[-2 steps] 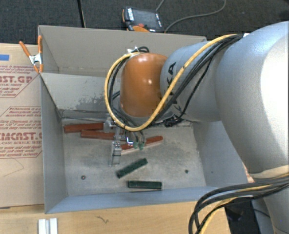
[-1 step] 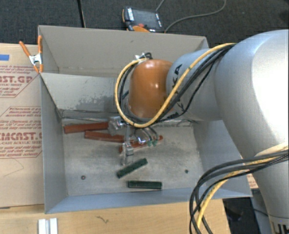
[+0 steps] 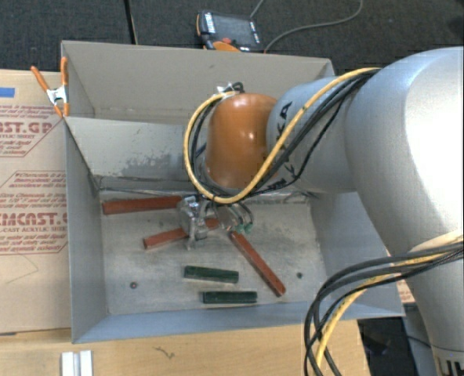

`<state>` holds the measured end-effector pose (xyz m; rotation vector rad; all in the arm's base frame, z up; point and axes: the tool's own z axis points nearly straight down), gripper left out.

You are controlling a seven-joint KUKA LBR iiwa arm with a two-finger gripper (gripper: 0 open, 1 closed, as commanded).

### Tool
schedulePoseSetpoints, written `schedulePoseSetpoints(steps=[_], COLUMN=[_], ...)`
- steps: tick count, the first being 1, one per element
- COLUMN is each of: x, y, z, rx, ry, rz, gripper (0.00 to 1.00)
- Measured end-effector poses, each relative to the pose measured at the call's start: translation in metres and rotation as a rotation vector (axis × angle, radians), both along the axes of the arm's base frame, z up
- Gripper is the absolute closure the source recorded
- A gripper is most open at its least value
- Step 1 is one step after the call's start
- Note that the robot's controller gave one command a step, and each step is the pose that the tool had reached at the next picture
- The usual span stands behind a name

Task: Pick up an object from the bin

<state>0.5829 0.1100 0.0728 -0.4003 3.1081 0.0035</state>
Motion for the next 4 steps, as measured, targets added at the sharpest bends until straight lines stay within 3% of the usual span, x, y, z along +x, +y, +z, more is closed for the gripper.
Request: schedulePoseSetpoints(steps=[1, 2, 3, 4], x=[-0.002, 0.009, 0.007, 0.007], y=[0.0, 0.088, 0.033, 0.034], z=[-0.002, 0.007, -0.003, -0.002], rx=[-0.001, 0.003, -0.001, -0.001], ry=[0.005, 0.003, 0.005, 0.005], rz=[0.0, -0.009, -0.067, -0.065], gripper=[0.0, 0.0, 0.0, 1.0])
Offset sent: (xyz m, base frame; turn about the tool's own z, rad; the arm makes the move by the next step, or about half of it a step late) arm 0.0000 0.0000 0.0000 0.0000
